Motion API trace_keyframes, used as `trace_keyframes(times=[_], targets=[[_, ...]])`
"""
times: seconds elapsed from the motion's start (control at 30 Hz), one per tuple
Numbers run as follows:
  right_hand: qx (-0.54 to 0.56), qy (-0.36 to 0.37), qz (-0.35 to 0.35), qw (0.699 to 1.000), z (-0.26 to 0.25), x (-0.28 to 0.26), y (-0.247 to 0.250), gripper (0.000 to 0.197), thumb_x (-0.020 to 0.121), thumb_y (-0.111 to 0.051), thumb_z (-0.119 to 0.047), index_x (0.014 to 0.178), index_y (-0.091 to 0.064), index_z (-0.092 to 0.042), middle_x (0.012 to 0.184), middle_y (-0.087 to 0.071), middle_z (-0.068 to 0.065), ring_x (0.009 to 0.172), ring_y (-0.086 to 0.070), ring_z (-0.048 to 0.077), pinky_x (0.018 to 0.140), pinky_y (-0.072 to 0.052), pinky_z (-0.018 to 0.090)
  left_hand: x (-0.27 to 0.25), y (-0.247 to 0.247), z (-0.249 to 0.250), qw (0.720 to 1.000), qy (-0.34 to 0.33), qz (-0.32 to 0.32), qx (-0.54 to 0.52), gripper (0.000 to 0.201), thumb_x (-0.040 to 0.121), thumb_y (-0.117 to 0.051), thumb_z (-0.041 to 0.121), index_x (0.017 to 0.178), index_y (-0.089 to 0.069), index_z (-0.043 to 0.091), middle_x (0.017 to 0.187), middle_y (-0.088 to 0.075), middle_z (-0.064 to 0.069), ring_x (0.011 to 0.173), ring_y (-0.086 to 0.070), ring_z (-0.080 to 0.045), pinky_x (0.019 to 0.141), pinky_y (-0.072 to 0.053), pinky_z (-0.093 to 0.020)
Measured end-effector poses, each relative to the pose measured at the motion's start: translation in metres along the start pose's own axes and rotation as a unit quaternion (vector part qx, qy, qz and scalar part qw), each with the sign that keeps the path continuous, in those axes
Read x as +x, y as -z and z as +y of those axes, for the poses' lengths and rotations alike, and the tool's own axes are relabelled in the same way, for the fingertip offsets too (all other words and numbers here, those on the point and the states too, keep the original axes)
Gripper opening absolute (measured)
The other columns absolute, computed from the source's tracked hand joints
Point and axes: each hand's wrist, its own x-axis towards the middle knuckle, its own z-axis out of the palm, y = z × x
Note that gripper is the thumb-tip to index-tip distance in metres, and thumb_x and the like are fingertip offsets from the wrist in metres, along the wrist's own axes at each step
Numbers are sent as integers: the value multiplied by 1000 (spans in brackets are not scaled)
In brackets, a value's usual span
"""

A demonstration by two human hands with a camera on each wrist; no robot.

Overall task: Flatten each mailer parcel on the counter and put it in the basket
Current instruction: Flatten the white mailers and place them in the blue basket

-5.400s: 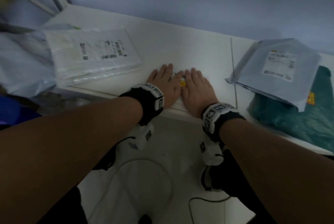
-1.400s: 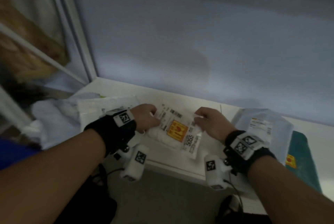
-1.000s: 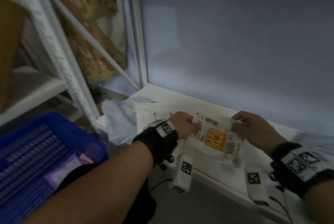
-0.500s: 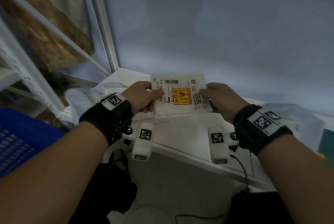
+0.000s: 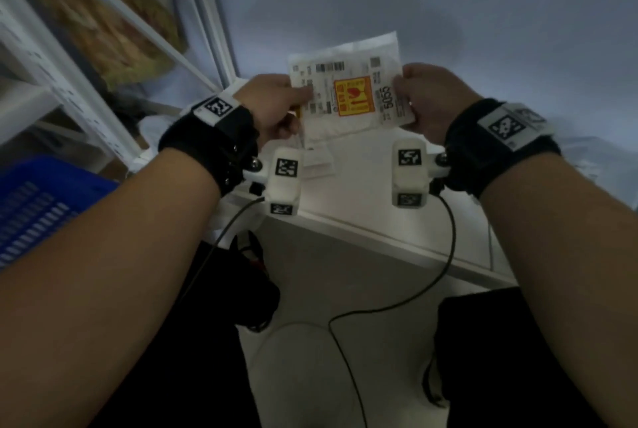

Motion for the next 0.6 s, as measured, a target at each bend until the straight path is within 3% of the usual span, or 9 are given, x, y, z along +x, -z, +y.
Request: trace_keyframes(times=[0.1,0.17,0.23,0.3,0.4,0.5,0.6], targets=[[35,7,-26,999,-4,-2,-1,29,100,-41,-8,106,-66,-19,100,-74,6,93,-71,21,79,-57,35,0,7,5,1000,-16,15,3,10,97,-55,15,97,-63,9,81,-67,-8,41,-41,-14,41,-26,-21],[44,13,-45,998,-8,-3,-1,30,101,-43,-10,118,-65,-22,105,-73,6,92,-69,20,74,-54,33,4,17,12,1000,-16,20,1,14,96,-56,14,103,-64,6,85,-67,-10,42,-41,-13,42,-26,-21],[64,9,-48,997,-11,-4,-4,26,101,-47,-11,121,-61,-19,108,-73,10,90,-68,21,65,-49,29,4,28,19,1000,-17,17,7,11,95,-58,14,99,-65,6,86,-69,-10,44,-42,-12,42,-27,-21],[92,5,-30,995,-17,-3,-14,16,100,-50,-9,114,-57,-12,108,-72,15,88,-68,25,52,-45,25,0,43,25,1000,-23,15,7,9,93,-60,13,84,-60,10,80,-68,-11,43,-41,-13,40,-26,-21],[90,7,-23,996,-34,0,-38,10,98,-54,-5,94,-52,-14,97,-72,15,79,-68,24,43,-42,22,-2,75,28,999,-19,25,8,25,89,-66,13,72,-47,12,74,-58,-12,41,-40,-15,39,-23,-20],[54,29,-52,997,-57,3,-71,16,97,-55,-4,87,-50,-16,87,-70,15,56,-64,19,39,-40,20,-13,118,32,1000,5,15,-15,20,87,-67,17,100,-54,9,92,-57,-18,42,-40,-15,38,-23,-20],[20,48,-83,995,-77,4,-105,16,96,-55,-3,90,-50,-16,79,-66,12,44,-60,15,36,-34,16,-24,156,31,998,26,19,-56,14,95,-53,18,101,-54,6,88,-54,-12,41,-37,-12,36,-20,-18]])
